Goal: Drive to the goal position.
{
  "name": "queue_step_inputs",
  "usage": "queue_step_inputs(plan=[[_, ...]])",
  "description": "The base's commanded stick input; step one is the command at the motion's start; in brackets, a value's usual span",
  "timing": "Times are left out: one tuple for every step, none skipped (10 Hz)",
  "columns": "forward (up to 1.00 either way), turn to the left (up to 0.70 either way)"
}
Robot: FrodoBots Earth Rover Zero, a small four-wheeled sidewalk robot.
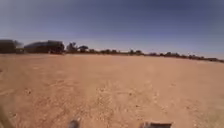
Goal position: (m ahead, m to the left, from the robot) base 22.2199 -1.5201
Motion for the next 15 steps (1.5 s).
queue_step_inputs(plan=[[0.5,0.0],[0.5,0.0],[0.5,0.0],[0.5,0.0],[0.5,0.0],[0.5,0.0],[0.5,0.0],[0.5,0.0],[0.5,0.0],[0.5,0.0],[0.5,0.0],[0.5,0.0],[0.5,0.0],[0.5,0.0],[0.5,0.0]])
